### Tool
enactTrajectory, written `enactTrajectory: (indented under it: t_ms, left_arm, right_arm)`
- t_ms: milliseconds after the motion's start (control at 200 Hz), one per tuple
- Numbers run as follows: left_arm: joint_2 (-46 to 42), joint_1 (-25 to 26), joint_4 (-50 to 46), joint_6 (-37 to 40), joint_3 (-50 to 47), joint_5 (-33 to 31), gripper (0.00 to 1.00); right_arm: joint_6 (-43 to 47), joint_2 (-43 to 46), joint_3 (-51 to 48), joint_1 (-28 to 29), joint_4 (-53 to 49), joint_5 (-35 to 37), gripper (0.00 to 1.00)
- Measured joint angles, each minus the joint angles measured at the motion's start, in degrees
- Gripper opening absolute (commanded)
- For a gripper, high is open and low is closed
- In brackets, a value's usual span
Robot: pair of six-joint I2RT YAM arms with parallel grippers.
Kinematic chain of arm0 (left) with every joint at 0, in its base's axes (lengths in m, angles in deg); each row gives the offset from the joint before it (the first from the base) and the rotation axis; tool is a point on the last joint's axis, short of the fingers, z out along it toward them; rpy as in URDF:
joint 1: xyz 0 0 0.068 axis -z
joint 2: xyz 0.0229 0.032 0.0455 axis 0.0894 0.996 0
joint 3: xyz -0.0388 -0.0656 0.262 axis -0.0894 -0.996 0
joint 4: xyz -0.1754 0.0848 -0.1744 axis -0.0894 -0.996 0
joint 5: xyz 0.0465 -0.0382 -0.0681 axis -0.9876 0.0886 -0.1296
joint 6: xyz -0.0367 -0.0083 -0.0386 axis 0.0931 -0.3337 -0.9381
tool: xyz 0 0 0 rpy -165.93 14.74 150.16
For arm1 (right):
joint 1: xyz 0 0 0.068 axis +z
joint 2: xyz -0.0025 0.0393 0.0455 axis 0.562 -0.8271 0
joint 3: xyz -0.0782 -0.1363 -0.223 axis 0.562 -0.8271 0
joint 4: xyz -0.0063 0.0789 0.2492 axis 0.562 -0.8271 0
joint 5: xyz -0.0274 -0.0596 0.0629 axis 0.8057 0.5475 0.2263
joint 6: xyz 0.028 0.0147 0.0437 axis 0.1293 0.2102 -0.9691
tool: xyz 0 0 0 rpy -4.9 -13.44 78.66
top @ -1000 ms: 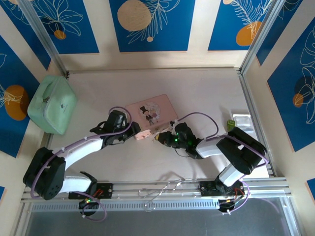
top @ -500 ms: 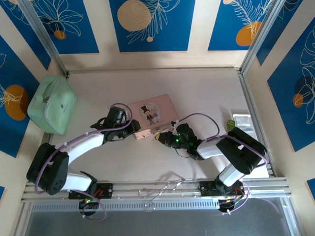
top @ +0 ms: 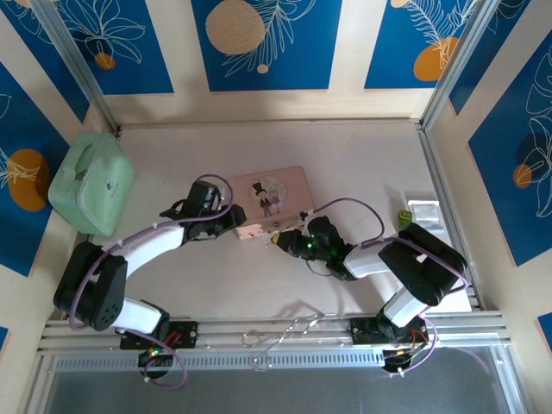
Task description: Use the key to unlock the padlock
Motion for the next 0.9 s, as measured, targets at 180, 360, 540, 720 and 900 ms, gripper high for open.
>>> enactTrajectory:
  t_ms: [180,360,540,720,900]
  left_arm:
    - [-0.7,-1.0,-0.6,0.1,-0.2,-0.3,0.57]
    - [-7.7,-1.2,-1.3,-2.7,-4.5,-2.5,0.61]
    - [-8.8,0.8,0.9,-6.4,-6.6,-2.3,0.61]
    - [-6.9,3.1,3.6,-8.8,-6.6,-2.2,0.59]
    - [-5.7,3.3,4.0,-9.2,-6.6,-2.6,0.55]
  right_arm:
    - [-0.2,0.0,0.0,0.3,-0.2,0.6,0.00]
    - [-0.2,0.0,0.0,0.6,-0.9,0.7,0.00]
    - [-0.2,0.0,0.0,0.6,-0.9,0.8,0.00]
    - [-0.2,0.0,0.0,0.6,-0.9,0.8,0.00]
    - [-0.2,0.0,-0.1,0.5,-0.9,0.9,0.00]
